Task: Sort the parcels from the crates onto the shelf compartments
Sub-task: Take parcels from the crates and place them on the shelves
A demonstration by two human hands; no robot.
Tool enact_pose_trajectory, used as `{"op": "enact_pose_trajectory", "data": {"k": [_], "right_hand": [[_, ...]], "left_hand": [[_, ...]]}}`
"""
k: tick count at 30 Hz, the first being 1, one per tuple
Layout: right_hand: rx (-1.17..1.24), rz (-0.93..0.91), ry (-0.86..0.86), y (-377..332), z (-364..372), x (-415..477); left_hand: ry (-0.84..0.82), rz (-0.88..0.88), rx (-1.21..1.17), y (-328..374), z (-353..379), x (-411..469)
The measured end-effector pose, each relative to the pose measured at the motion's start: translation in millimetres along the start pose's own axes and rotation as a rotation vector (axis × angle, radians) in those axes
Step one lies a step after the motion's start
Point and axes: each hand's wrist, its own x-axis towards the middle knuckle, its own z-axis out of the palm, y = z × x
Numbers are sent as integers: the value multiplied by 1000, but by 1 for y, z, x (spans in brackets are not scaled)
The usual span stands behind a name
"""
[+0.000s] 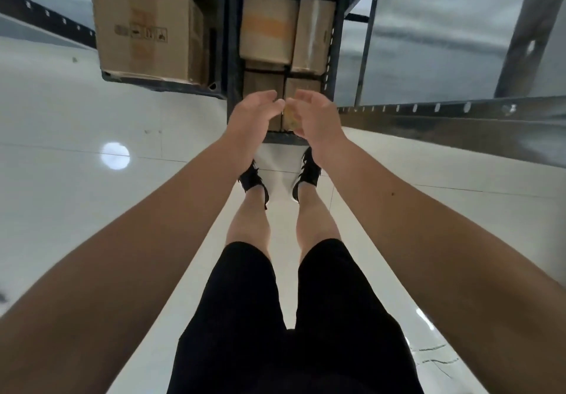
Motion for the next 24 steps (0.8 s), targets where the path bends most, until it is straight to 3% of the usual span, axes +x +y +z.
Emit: {"op": "enact_pose_trajectory", "data": {"k": [10,18,24], "right_hand": [[-195,85,46,74,0,137],[-284,163,75,117,0,227],[-182,220,187,138,14,274]], "left_hand": [[-30,-208,33,-77,39,127],[-43,-222,76,-116,56,225],[-47,-199,79,-138,67,280]]}}
